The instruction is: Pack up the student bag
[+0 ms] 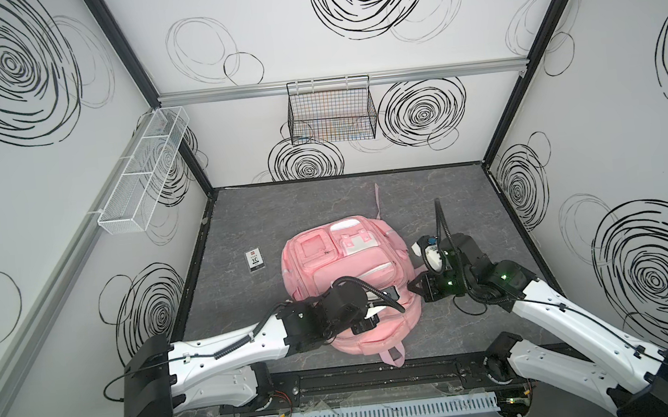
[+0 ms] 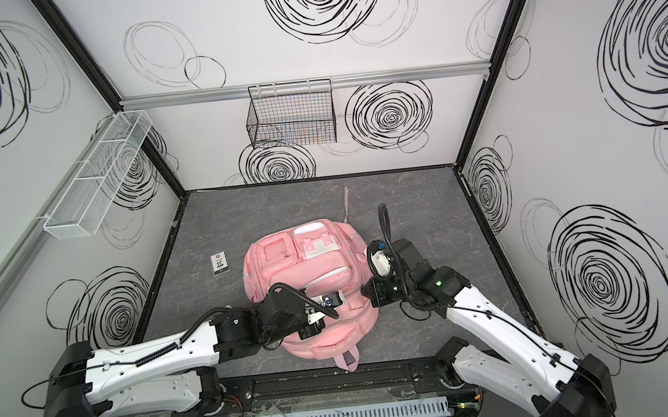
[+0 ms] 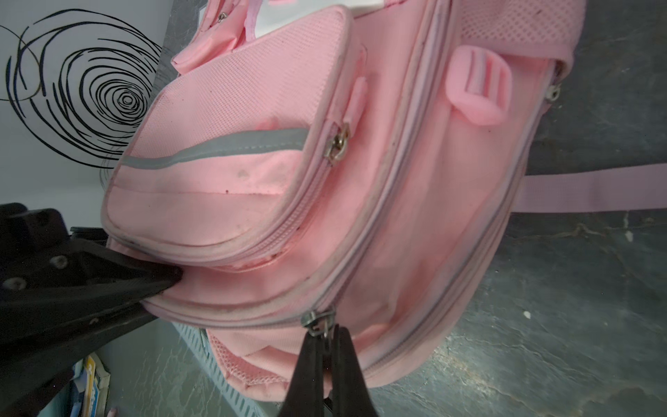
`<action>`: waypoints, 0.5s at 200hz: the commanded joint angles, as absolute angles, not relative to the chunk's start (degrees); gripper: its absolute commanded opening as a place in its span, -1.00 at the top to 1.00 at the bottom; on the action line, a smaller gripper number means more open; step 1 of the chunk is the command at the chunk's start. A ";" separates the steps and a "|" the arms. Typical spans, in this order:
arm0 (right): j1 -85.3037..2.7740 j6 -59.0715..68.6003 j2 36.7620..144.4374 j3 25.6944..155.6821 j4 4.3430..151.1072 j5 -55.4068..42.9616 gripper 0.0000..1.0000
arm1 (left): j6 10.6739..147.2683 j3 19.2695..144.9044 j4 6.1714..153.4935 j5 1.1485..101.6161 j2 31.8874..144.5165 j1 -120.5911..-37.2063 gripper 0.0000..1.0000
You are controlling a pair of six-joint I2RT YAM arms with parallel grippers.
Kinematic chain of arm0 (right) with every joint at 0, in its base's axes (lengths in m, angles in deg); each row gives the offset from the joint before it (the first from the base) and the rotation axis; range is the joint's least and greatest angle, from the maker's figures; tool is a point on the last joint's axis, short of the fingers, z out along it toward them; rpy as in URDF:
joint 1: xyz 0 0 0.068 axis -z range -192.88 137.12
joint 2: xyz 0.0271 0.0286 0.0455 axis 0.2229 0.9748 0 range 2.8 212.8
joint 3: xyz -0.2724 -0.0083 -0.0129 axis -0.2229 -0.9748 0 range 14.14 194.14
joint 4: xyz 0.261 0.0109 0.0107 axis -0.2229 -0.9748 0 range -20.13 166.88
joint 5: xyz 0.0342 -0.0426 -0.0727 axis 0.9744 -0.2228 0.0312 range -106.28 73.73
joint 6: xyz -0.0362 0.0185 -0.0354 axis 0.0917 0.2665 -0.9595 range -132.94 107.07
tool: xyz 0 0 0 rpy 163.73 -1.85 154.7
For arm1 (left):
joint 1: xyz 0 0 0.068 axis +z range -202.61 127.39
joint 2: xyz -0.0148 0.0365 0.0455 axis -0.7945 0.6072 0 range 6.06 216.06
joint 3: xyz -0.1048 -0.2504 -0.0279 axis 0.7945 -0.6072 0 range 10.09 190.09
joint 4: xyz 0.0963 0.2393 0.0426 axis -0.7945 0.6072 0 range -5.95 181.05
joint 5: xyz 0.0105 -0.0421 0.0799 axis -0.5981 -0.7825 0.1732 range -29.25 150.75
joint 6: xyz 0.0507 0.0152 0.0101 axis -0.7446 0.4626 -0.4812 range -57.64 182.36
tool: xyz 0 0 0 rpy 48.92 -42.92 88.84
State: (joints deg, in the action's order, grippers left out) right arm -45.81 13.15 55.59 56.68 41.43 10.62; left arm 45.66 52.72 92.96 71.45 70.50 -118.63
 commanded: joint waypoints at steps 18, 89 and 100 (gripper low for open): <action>-43.64 11.14 55.16 58.31 40.32 13.38 1.00 | 44.10 50.03 96.16 75.04 64.23 -114.86 0.99; -48.23 21.87 53.07 53.31 57.00 28.84 1.00 | 44.77 53.47 92.90 69.04 67.85 -117.79 0.31; -48.86 22.02 53.24 53.28 56.90 28.48 1.00 | 44.63 54.46 92.46 68.67 69.38 -118.71 0.31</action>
State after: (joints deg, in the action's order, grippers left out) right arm -46.90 19.38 54.81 53.01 50.31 24.70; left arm 44.58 50.97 95.87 69.84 67.01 -117.25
